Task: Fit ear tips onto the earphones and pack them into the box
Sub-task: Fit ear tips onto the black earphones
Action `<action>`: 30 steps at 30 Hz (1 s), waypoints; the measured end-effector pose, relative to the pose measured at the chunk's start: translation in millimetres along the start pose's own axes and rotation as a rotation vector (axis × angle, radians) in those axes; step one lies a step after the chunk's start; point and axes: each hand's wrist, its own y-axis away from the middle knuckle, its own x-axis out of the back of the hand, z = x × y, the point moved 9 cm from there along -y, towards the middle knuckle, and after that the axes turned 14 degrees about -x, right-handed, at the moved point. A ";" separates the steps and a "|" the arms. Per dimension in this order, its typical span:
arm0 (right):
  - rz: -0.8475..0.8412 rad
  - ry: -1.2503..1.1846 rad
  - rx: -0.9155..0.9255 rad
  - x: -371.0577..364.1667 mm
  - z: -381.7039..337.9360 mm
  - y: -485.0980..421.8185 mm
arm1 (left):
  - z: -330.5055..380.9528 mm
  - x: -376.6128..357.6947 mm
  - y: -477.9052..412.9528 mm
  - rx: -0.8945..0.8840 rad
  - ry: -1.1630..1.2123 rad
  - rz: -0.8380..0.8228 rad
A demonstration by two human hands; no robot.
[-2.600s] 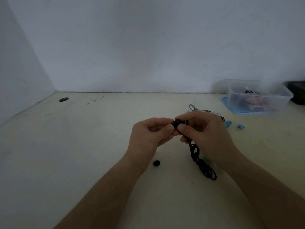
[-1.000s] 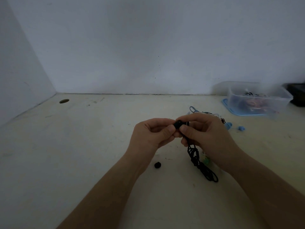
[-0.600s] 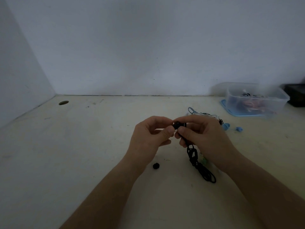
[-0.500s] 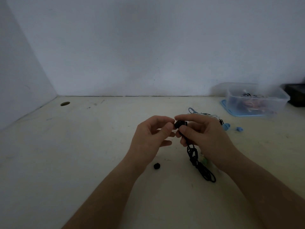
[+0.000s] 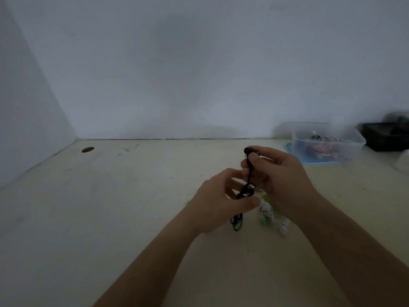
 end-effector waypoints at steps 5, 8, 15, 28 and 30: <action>0.021 -0.076 -0.028 2.5 -12.2 0.3 | -4.9 9.3 -8.4 0.014 -0.086 0.081; 0.055 -0.078 -0.054 15.9 -20.7 -1.7 | 0.2 23.3 -17.5 -0.005 0.015 0.166; 0.197 -0.067 -0.117 70.7 -40.3 -8.4 | 28.1 22.7 -60.5 -0.070 0.031 0.336; 0.514 0.172 -0.040 210.4 -122.0 -64.4 | 48.7 -67.4 -225.8 -0.055 0.200 0.253; 0.537 0.265 -0.027 220.4 -131.0 -76.9 | 47.3 -78.0 -243.7 -0.080 0.148 0.235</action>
